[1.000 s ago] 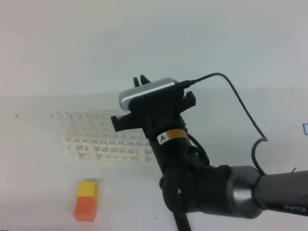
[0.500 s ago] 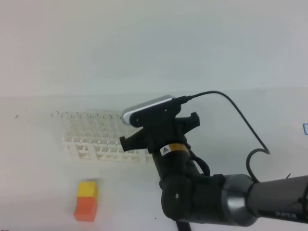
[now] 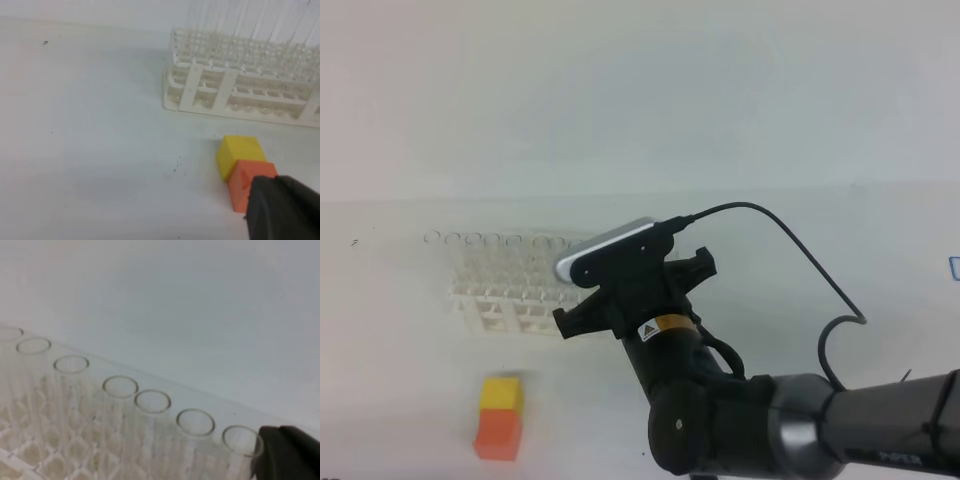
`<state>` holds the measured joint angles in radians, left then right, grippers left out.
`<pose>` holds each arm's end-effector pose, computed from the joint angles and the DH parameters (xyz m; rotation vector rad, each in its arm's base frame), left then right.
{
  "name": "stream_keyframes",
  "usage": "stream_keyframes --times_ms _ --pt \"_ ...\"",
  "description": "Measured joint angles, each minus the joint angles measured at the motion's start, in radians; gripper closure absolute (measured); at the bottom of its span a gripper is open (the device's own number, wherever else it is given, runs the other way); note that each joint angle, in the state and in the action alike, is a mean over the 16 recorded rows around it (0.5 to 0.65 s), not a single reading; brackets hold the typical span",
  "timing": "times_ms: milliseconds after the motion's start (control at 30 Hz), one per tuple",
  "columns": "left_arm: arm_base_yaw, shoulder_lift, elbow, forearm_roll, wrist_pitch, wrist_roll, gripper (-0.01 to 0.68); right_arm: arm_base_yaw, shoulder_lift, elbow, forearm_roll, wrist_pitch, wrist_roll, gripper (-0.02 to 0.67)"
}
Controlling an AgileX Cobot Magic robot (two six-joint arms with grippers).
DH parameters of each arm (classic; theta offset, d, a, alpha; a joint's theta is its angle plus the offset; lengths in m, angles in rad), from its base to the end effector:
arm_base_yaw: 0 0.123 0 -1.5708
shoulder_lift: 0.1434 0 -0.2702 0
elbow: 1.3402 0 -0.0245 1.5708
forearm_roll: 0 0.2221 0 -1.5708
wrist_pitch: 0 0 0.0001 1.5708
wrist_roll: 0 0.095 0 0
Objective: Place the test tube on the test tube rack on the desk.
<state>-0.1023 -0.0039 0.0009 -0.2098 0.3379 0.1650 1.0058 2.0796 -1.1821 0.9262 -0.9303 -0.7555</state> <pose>0.0425 -0.0110 0.1823 0.1117 1.8104 -0.1588 0.2694 0.3113 0.1841 -0.3931 1.6260 0.1037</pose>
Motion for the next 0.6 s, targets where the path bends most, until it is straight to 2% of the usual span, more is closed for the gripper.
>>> stream_keyframes --times_ms 300,600 --pt "0.0 0.0 0.0 0.0 -0.001 0.0 0.674 0.011 -0.022 0.0 -0.006 -0.078 -0.059 0.65" --pt "0.0 0.0 0.0 0.0 -0.001 0.0 0.674 0.013 -0.181 0.003 -0.008 -0.185 -0.23 0.65"
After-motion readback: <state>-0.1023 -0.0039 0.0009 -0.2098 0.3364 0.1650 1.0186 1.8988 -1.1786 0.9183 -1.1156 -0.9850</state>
